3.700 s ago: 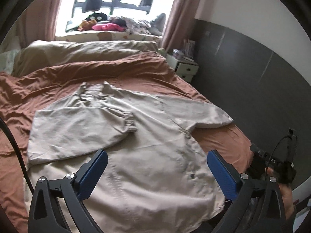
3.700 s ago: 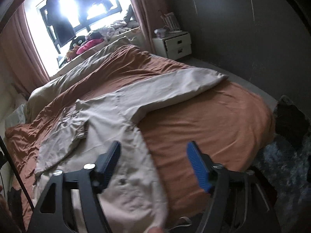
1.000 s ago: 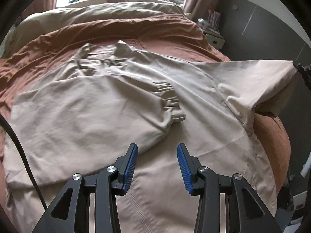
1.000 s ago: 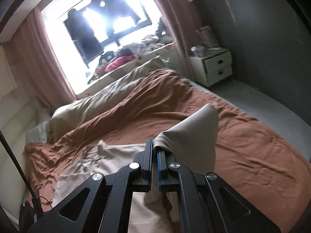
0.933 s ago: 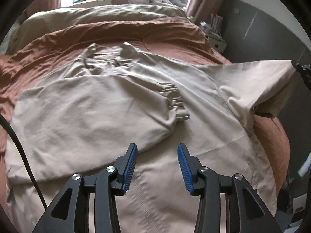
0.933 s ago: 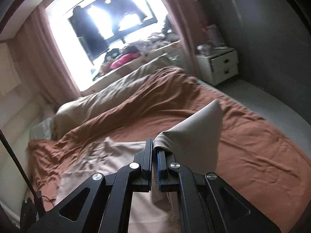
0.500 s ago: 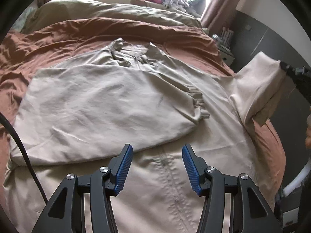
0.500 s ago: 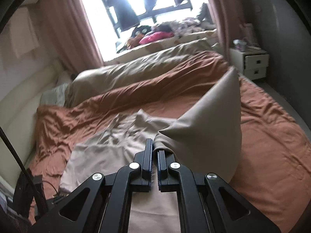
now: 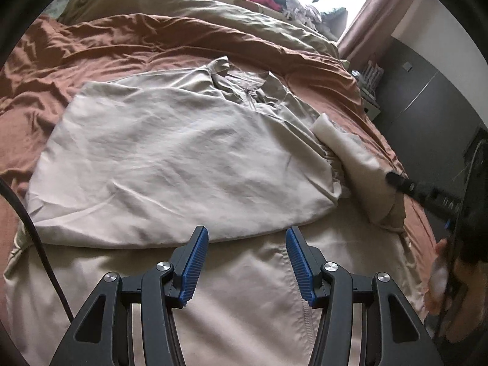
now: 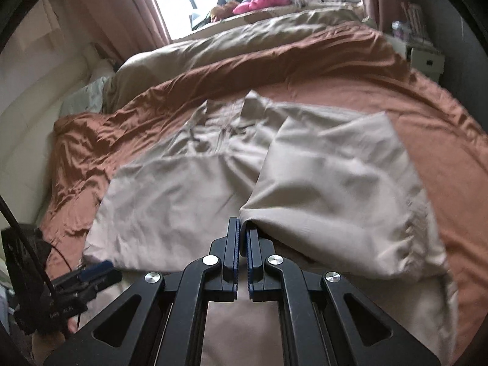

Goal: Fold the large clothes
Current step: 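Grasp the other sleeve with the right tool and lift it toward the jacket body, then lay the sleeve across the jacket body with the right tool and release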

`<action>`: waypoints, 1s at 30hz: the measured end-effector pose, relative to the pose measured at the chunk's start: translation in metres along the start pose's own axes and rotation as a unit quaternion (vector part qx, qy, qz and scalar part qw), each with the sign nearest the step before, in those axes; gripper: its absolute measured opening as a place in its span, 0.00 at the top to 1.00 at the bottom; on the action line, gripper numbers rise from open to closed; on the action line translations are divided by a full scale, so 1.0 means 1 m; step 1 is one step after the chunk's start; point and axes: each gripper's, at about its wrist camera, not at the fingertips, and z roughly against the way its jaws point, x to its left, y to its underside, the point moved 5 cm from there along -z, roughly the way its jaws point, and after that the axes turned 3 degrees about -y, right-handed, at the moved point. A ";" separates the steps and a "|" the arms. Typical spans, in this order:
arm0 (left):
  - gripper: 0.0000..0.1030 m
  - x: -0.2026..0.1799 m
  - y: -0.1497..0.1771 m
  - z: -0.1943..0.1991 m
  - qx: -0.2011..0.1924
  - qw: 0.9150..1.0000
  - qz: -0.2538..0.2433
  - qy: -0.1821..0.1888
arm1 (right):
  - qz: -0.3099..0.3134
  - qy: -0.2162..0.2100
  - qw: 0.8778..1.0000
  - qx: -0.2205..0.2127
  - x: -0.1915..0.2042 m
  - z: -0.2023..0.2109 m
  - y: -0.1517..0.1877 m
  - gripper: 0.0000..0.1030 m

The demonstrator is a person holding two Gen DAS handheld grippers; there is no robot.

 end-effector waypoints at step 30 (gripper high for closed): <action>0.26 -0.196 0.005 -0.033 0.020 0.984 -0.177 0.016 | -0.094 0.079 0.992 -0.033 -0.167 0.108 0.074 0.35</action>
